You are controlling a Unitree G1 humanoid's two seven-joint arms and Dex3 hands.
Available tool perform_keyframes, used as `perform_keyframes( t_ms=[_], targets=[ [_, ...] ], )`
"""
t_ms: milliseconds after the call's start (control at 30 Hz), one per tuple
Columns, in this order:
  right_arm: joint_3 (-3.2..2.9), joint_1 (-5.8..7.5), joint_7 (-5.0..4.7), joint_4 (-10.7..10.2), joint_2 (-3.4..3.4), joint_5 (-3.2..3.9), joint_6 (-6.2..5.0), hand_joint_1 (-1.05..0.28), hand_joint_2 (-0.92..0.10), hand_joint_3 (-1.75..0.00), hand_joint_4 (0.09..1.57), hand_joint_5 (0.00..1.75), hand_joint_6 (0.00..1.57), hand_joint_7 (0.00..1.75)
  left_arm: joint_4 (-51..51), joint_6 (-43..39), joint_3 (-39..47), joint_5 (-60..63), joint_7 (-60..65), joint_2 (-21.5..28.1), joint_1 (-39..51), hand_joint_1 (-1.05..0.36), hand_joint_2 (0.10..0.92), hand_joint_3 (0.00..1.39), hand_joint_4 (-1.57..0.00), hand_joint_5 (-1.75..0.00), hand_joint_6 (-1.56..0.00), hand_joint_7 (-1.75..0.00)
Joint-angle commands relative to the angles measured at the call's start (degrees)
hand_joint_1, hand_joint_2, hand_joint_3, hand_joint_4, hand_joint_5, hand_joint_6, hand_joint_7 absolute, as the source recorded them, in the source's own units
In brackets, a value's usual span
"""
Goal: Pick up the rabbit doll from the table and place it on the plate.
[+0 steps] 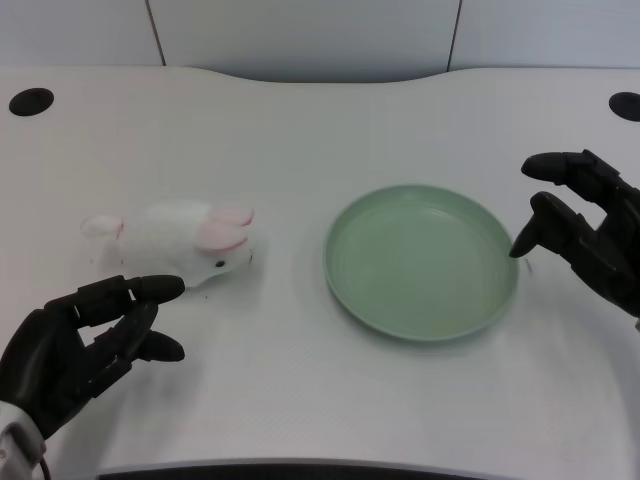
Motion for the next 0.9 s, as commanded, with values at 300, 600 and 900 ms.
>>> perform_keyframes(
  t_ms=[300, 600, 900],
  targets=[
    [-2.31, -1.53, 0.66, 1.81, 0.13, 1.79, 1.33, -0.42, -0.92, -0.30, 0.65, 1.59, 0.52, 1.22, 0.35, -0.44, 0.30, 0.81, -0.52, 1.21, -0.17, -0.49, 0.921, 0.41, -0.54, -1.40, -0.65, -0.94],
    [-2.64, -1.66, 0.85, 1.97, 0.20, 1.58, 1.41, -0.42, -0.92, -0.30, 0.65, 1.59, 0.51, 1.24, 0.36, -0.44, 0.29, 0.80, -0.52, 1.22, -0.17, -0.49, 0.921, 0.41, -0.54, -1.40, -0.62, -1.00],
    [-2.20, -1.27, 1.19, 1.82, 0.50, 1.04, 0.30, -0.43, -0.92, -0.29, 0.65, 1.59, 0.50, 1.23, -10.59, -23.30, -7.11, 40.86, 12.23, 18.30, -6.99, -0.75, 0.921, 0.14, -0.13, -0.79, -0.30, -0.26]
  ],
)
